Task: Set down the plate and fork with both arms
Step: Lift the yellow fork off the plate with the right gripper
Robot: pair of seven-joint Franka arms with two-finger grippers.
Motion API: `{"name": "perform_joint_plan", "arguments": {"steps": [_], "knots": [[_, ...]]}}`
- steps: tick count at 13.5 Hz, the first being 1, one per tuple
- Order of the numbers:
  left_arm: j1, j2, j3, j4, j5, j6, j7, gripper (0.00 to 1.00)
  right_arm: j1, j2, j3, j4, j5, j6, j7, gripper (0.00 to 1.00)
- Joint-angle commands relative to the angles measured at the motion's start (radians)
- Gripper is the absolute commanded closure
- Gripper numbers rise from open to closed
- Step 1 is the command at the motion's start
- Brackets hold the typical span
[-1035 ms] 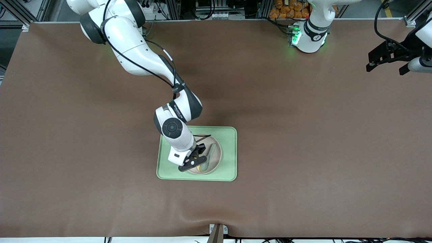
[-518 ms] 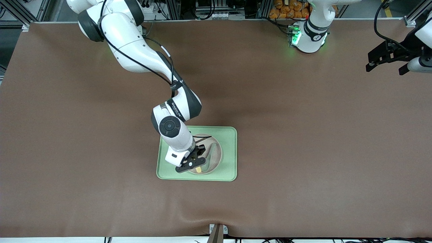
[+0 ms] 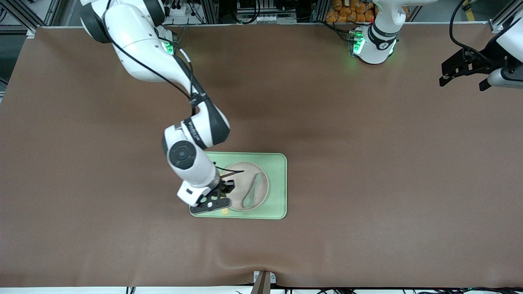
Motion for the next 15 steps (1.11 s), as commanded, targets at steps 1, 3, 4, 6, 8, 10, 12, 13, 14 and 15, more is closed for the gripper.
{"name": "perform_joint_plan", "arguments": {"steps": [1, 3, 4, 6, 8, 10, 12, 13, 14, 15], "knots": [[0.001, -0.005, -0.001, -0.003, -0.018, 0.004, -0.009, 0.0, -0.063, -0.073, 0.013, -0.058, 0.011, -0.067, 0.012, 1.0], [0.001, -0.005, -0.001, -0.003, -0.018, 0.006, -0.009, 0.0, -0.115, -0.098, 0.013, -0.112, 0.01, -0.056, 0.004, 1.0], [0.001, -0.004, -0.001, -0.003, -0.018, 0.006, -0.009, 0.0, -0.137, -0.099, 0.013, -0.136, 0.01, -0.053, 0.0, 1.0], [0.001, -0.004, -0.001, -0.003, -0.018, 0.006, -0.009, 0.0, -0.182, -0.134, 0.017, -0.249, 0.01, 0.046, -0.01, 1.0], [0.001, -0.004, -0.001, -0.003, -0.018, 0.006, -0.008, 0.0, -0.128, -0.142, 0.026, -0.349, 0.01, 0.216, 0.015, 1.0], [0.001, -0.004, -0.001, -0.001, -0.018, 0.006, -0.008, 0.0, -0.091, -0.132, 0.026, -0.353, 0.01, 0.249, 0.065, 1.0], [-0.002, -0.004, -0.003, -0.003, -0.018, 0.007, -0.009, 0.0, -0.067, -0.118, 0.025, -0.359, 0.008, 0.278, 0.089, 1.0], [-0.002, -0.004, -0.003, -0.003, -0.019, 0.007, -0.009, 0.0, -0.067, -0.118, 0.025, -0.375, 0.008, 0.284, 0.089, 1.0], [-0.001, -0.004, -0.003, -0.003, -0.019, 0.007, -0.008, 0.0, -0.067, -0.118, 0.025, -0.395, 0.006, 0.313, 0.089, 1.0], [-0.001, -0.004, -0.003, -0.003, -0.019, 0.007, -0.008, 0.0, -0.07, -0.116, 0.025, -0.433, 0.005, 0.362, 0.084, 1.0]]}}
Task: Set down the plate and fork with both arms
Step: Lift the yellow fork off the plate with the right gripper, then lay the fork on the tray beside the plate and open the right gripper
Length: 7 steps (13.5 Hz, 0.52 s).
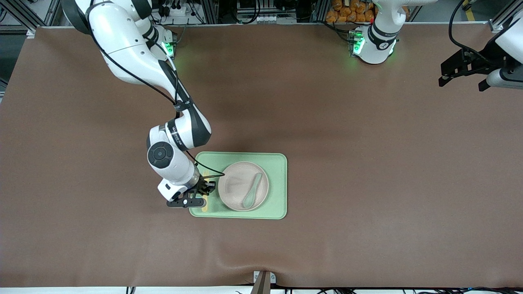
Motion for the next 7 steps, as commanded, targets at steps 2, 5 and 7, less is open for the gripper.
{"name": "perform_joint_plan", "arguments": {"steps": [2, 5, 7], "knots": [[0.001, -0.005, -0.001, -0.002, -0.019, 0.006, -0.008, 0.0, -0.025, -0.037, 0.0, -0.13, -0.002, 0.11, -0.008, 1.0], [0.001, -0.005, -0.001, -0.002, -0.019, 0.006, -0.008, 0.0, 0.004, -0.031, 0.0, -0.131, 0.0, 0.112, 0.037, 1.0], [0.001, -0.005, 0.0, -0.002, -0.019, 0.006, -0.008, 0.0, 0.006, -0.031, 0.0, -0.131, 0.0, 0.112, 0.039, 0.82]]}}
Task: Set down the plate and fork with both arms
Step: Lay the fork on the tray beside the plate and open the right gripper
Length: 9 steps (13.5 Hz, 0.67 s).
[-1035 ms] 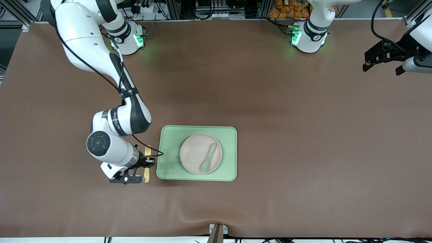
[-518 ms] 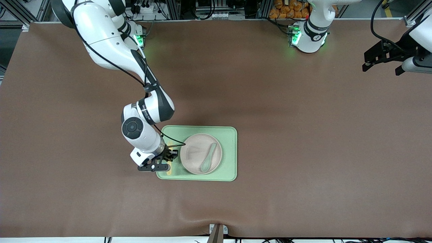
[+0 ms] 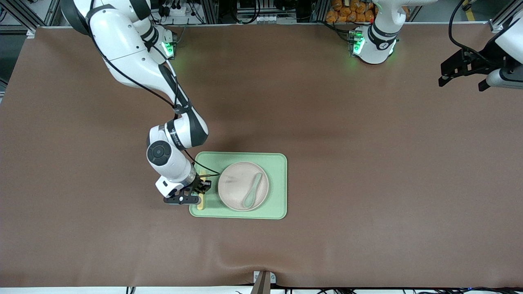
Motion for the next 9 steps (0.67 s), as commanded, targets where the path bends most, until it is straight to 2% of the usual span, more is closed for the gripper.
{"name": "perform_joint_plan", "arguments": {"steps": [1, 2, 5, 7, 9], "knots": [[0.001, -0.003, -0.001, -0.002, -0.019, 0.006, -0.009, 0.0, 0.006, -0.029, 0.002, -0.037, 0.0, 0.013, 0.019, 0.53], [0.001, -0.003, -0.001, -0.002, -0.019, 0.005, -0.009, 0.0, 0.002, -0.029, 0.002, -0.037, 0.0, 0.01, 0.019, 0.28], [0.001, -0.003, 0.001, -0.002, -0.019, 0.005, -0.008, 0.0, -0.006, -0.058, -0.004, -0.028, -0.006, -0.008, 0.004, 0.02], [0.001, -0.005, 0.001, -0.002, -0.019, 0.005, -0.009, 0.0, -0.008, -0.104, -0.018, 0.015, -0.032, -0.116, 0.001, 0.0], [-0.001, -0.003, 0.001, -0.002, -0.019, 0.006, -0.009, 0.0, -0.023, -0.138, -0.024, 0.102, -0.037, -0.296, -0.004, 0.0]]}}
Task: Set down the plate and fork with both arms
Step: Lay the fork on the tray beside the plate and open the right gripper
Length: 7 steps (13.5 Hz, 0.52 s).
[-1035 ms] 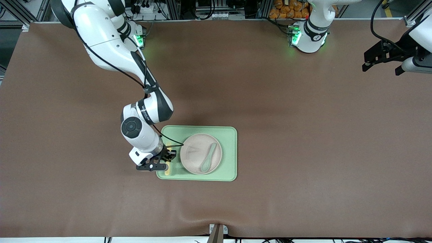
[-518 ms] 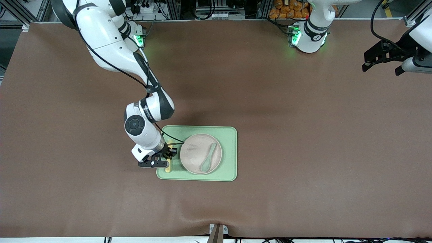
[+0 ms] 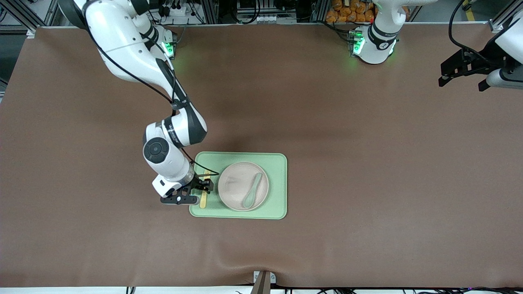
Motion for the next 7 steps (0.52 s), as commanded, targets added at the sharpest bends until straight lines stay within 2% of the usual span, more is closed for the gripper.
{"name": "perform_joint_plan", "arguments": {"steps": [1, 5, 7], "knots": [[0.001, -0.005, 0.001, -0.002, -0.019, 0.006, -0.009, 0.0, -0.039, -0.079, 0.004, 0.071, -0.018, -0.194, -0.015, 0.0], [0.001, -0.005, 0.001, 0.0, -0.019, 0.005, -0.008, 0.0, -0.15, -0.204, 0.006, 0.072, -0.015, -0.381, -0.186, 0.0], [0.001, -0.007, -0.001, 0.001, -0.018, 0.005, -0.009, 0.0, -0.191, -0.271, 0.004, 0.069, -0.016, -0.5, -0.203, 0.0]]}}
